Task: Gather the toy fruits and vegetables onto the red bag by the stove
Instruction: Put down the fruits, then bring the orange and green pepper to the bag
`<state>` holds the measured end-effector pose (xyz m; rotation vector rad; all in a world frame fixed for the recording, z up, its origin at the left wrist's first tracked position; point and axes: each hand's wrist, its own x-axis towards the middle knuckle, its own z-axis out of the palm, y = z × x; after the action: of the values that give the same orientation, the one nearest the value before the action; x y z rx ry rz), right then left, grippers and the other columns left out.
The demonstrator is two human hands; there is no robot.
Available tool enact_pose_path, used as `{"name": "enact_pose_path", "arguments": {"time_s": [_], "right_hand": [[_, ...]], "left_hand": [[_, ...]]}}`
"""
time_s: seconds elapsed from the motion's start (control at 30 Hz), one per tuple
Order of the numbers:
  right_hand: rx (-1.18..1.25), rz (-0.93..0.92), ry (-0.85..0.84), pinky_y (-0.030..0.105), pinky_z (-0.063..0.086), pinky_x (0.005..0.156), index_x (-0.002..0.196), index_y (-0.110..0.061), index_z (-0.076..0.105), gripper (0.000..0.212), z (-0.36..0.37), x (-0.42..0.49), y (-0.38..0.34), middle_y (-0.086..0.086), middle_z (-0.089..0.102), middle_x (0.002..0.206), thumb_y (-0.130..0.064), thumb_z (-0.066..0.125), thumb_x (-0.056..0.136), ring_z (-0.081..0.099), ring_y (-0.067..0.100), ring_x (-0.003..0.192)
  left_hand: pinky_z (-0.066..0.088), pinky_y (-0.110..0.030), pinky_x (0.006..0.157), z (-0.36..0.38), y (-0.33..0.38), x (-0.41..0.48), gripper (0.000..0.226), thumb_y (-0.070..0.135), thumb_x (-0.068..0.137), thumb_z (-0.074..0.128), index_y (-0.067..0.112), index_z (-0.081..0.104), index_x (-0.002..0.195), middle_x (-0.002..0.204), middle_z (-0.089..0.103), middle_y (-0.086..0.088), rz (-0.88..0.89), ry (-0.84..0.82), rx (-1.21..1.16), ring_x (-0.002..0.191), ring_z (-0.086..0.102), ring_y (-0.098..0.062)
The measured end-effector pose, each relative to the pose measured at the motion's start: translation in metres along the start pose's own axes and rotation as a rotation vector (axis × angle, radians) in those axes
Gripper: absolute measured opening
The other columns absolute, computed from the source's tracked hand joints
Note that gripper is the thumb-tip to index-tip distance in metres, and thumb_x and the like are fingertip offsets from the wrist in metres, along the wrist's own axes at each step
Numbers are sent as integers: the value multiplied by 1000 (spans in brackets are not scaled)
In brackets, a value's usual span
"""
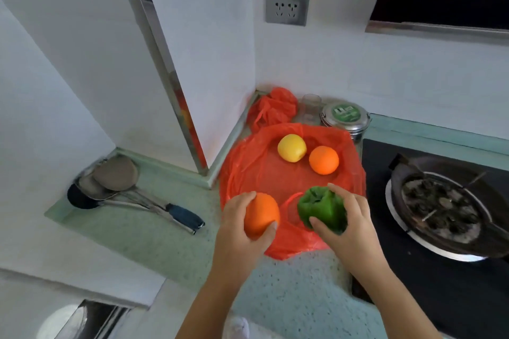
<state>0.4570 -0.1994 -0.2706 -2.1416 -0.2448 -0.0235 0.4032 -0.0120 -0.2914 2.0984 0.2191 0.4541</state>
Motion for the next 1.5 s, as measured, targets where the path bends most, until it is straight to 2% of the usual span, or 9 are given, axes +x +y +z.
{"name": "enact_pose_path", "arguments": {"time_s": [0.1, 0.2, 0.33, 0.57, 0.7, 0.83, 1.0, 1.13, 1.5], "right_hand": [[-26, 24, 37, 22, 33, 86, 129, -32, 40, 67, 24, 37, -11, -6, 33, 116, -22, 75, 73, 38, 9, 104], [-8, 56, 71, 23, 33, 85, 123, -40, 36, 65, 44, 61, -13, -6, 32, 117, -22, 75, 74, 38, 10, 105], [-35, 126, 89, 22, 35, 86, 126, -36, 38, 65, 63, 80, -3, -5, 32, 118, -21, 74, 74, 38, 11, 106], [-83, 228, 148, 22, 36, 87, 129, -31, 40, 65, 82, 109, 21, -3, 33, 117, -24, 74, 74, 39, 12, 107], [-143, 268, 146, 21, 35, 88, 130, -30, 40, 66, 91, 124, 34, -6, 32, 115, -26, 74, 74, 39, 13, 109], [-224, 310, 115, 23, 36, 93, 133, -31, 37, 67, 95, 137, 46, -7, 31, 116, -31, 72, 75, 37, 15, 115], [-334, 350, 98, 29, 41, 95, 135, -33, 35, 68, 98, 147, 53, 0, 33, 126, -38, 68, 77, 35, 17, 119], [-415, 351, 75, 30, 41, 95, 136, -33, 33, 68, 101, 150, 54, 2, 32, 131, -42, 65, 78, 33, 19, 121], [-527, 380, 60, 33, 41, 95, 140, -34, 27, 71, 106, 152, 58, 3, 31, 134, -45, 62, 79, 32, 20, 123]], "left_hand": [[39, -27, 92, -6, -27, 43, 59, 51, 70, 60, 31, 45, 124, 128, 45, 2, 80, -51, 114, 117, 44, -15], [38, -25, 90, -1, -46, 78, 64, 50, 71, 62, 24, 47, 128, 130, 47, -4, 121, -122, 165, 116, 45, -16], [37, -25, 94, 15, -64, 112, 66, 34, 73, 75, 22, 46, 130, 135, 43, -4, 147, -210, 187, 121, 43, -19], [34, -25, 95, 43, -90, 152, 63, 30, 70, 77, 19, 51, 126, 133, 45, -8, 211, -300, 194, 120, 45, -24], [38, -29, 93, 64, -105, 168, 65, 27, 65, 79, 20, 51, 123, 129, 48, -11, 261, -344, 199, 118, 48, -28], [42, -32, 91, 85, -115, 178, 70, 25, 59, 83, 22, 46, 118, 123, 53, -13, 331, -345, 242, 112, 52, -30], [40, -35, 94, 102, -125, 183, 75, 23, 54, 86, 21, 46, 117, 122, 54, -15, 388, -378, 273, 110, 54, -32], [48, -39, 88, 108, -130, 187, 77, 24, 50, 88, 19, 48, 116, 121, 55, -16, 414, -400, 307, 107, 56, -34], [44, -44, 93, 110, -133, 187, 74, 26, 59, 84, 20, 44, 121, 129, 49, -17, 437, -393, 300, 118, 47, -34]]}}
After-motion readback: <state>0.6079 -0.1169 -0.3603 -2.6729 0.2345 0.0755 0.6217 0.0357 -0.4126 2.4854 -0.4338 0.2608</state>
